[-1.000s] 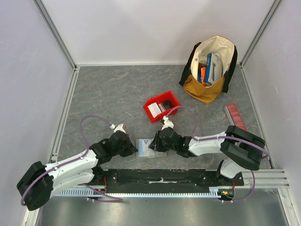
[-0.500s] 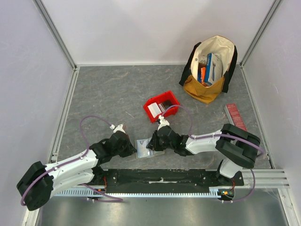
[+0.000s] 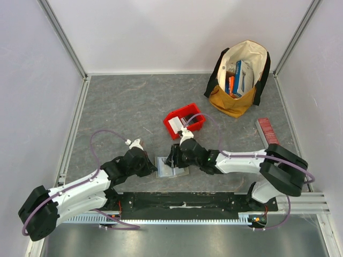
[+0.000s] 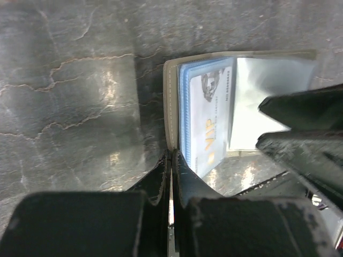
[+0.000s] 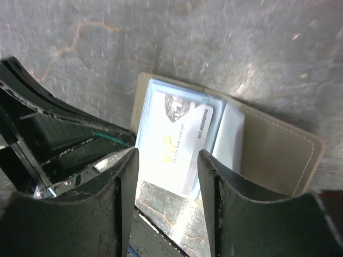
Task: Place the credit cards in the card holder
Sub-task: Insert the credit card into the card holder, then pick up the credit card from the storage box.
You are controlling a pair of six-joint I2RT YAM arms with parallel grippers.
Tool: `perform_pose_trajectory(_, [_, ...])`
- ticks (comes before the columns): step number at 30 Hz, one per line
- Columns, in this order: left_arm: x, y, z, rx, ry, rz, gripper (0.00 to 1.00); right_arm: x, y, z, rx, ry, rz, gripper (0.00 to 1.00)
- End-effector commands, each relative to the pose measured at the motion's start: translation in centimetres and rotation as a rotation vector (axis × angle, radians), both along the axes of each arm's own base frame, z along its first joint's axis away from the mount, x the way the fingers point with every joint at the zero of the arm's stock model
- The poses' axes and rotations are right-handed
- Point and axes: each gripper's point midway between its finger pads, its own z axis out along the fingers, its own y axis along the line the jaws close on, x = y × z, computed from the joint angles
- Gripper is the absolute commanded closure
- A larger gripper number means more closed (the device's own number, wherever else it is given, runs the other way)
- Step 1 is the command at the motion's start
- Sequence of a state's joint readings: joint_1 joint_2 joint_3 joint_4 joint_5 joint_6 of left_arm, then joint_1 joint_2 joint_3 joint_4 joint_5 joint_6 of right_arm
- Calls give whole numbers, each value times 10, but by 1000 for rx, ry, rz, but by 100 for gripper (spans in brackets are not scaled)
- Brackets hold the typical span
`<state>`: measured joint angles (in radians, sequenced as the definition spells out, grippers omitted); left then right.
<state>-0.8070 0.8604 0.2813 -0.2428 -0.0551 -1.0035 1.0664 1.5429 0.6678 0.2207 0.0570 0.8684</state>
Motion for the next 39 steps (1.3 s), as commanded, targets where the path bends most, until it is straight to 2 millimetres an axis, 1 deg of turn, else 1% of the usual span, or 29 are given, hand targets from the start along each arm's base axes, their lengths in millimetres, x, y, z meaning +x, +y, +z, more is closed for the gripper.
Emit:
perform_pose_trajectory(1, [18, -9, 33, -20, -104, -17, 98, 31, -17, 30, -42, -106, -54, 44])
perform_pose_trajectory(3, [21, -12, 40, -25, -118, -23, 98, 36, -24, 30, -65, -107, -64, 44])
perform_pose_trajectory(5, [22, -14, 45, -26, -125, -35, 98, 39, -26, 38, -51, -120, -67, 44])
perform_pose_trajectory(9, [24, -16, 48, -25, -129, -39, 98, 52, -26, 63, -26, -174, -63, 43])
perform_pose_trajectory(11, [24, -16, 48, -24, -128, -41, 98, 63, -28, 81, -19, -219, -69, 39])
perform_pose_trajectory(15, [24, -14, 44, -14, -125, -35, 98, 93, -41, 113, -18, -309, -100, 29])
perform_pose_trajectory(18, [23, -13, 42, -9, -121, -36, 98, 118, -49, 125, -21, -335, -101, 23])
perform_pose_trajectory(19, [23, -13, 41, -6, -119, -35, 98, 127, -56, 118, -48, -311, -101, 22])
perform_pose_trajectory(20, [24, -13, 42, -8, -122, -32, 98, 137, -58, 118, -54, -306, -100, 22])
perform_pose_trajectory(21, [23, -13, 42, -7, -121, -34, 98, 143, -56, 117, -48, -297, -74, 21])
perform_pose_trajectory(23, [24, -13, 43, -9, -125, -32, 98, 158, -61, 107, -64, -270, -75, 21])
perform_pose_trajectory(24, [25, -13, 44, -10, -128, -34, 98, 164, -60, 107, -55, -263, -66, 21])
perform_pose_trajectory(30, [25, -14, 48, -11, -140, -41, 98, 200, -56, 89, -56, -228, -19, 20])
perform_pose_trajectory(33, [25, -12, 47, -8, -138, -38, 98, 211, -51, 84, -48, -218, 4, 18])
perform_pose_trajectory(37, [25, -11, 48, -9, -144, -32, 98, 220, -44, 78, -51, -213, 19, 17])
perform_pose_trajectory(39, [24, -11, 48, -11, -146, -35, 98, 223, -41, 71, -55, -193, 30, 16])
